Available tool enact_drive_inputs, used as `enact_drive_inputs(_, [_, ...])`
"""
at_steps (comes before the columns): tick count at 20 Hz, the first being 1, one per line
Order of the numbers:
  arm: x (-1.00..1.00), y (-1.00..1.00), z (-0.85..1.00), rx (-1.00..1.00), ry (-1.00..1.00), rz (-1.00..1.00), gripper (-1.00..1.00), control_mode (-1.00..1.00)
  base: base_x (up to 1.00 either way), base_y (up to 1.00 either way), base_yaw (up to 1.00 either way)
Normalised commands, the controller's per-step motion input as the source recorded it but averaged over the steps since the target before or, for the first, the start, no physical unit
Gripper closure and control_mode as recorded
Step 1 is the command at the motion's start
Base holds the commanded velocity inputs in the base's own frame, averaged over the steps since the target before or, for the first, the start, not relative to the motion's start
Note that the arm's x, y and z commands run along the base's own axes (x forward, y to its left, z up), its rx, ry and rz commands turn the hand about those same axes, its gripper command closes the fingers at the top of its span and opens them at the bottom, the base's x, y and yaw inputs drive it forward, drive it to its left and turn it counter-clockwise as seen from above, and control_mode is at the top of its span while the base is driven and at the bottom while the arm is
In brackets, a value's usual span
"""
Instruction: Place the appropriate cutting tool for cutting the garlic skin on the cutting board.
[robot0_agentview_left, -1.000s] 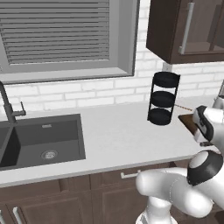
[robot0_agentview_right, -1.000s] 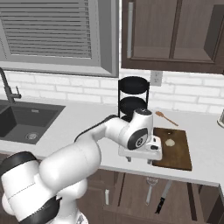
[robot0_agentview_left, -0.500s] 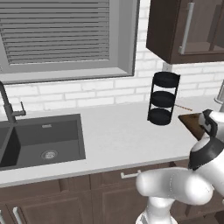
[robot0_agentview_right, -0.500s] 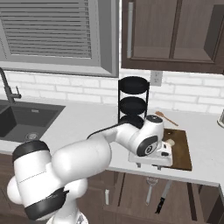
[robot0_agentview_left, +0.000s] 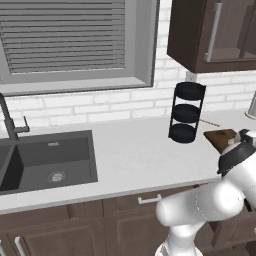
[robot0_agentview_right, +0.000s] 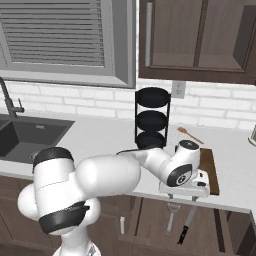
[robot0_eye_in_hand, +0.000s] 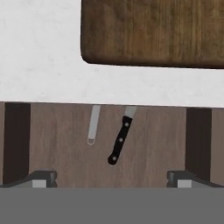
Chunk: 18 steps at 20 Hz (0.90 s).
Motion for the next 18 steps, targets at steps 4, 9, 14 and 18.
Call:
enact_drive_inputs(4, [0.0,-0.26,-0.2,0.0,0.0,0.0,-1.0,-1.0,0.0,0.0,0.0])
enact_drive_inputs(9, [-0.03,-0.19,-0.35,0.0,0.0,0.0,-1.0,-1.0,0.0,0.0,0.0])
enact_drive_inputs(14, [-0.06,0.0,-0.4,0.0,0.0,0.0,-1.0,-1.0,0.0,0.0,0.0])
enact_drive_inputs(18, [-0.16,0.0,-0.56,0.0,0.0,-0.01,-1.0,-1.0,0.0,0.0,0.0])
